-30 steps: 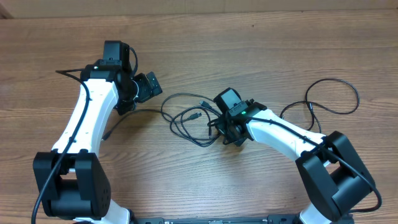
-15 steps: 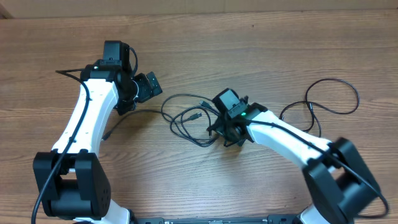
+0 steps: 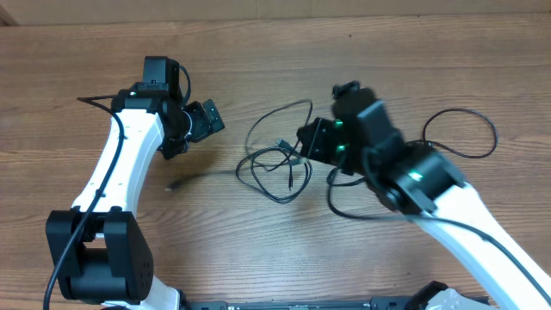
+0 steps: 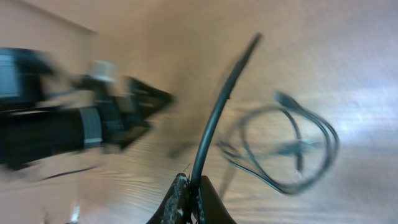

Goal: Untangle cables

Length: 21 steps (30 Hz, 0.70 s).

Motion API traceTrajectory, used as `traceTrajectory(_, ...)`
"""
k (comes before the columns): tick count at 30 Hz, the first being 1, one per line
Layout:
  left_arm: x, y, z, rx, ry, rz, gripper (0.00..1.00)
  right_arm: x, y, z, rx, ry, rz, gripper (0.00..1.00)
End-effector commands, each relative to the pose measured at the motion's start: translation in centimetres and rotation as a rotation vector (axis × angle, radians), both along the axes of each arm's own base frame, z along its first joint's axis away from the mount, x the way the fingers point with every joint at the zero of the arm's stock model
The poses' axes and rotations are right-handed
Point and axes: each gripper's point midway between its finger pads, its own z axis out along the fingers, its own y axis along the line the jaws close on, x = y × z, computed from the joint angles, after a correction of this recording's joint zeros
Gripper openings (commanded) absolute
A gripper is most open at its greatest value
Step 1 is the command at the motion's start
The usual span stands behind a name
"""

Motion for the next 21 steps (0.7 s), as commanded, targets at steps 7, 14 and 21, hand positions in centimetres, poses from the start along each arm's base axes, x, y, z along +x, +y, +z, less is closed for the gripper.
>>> traceTrajectory(7, -0.2, 0.1, -0.6, 0.006, 0.018, 0.014, 1.0, -1.9, -1.7, 13.7, 0.102, -0.441, 0.079, 0.04)
traceTrajectory(14, -0.2, 0.1, -0.6, 0.006, 0.018, 0.014, 1.0, -2.0, -6.5, 17.5, 0.041, -0.611, -0.113, 0.04)
traceTrajectory(21, -0.2, 0.1, -0.6, 0.006, 0.018, 0.014, 1.0, -1.7, -13.5, 20.9, -0.161, -0.79, -0.41, 0.04)
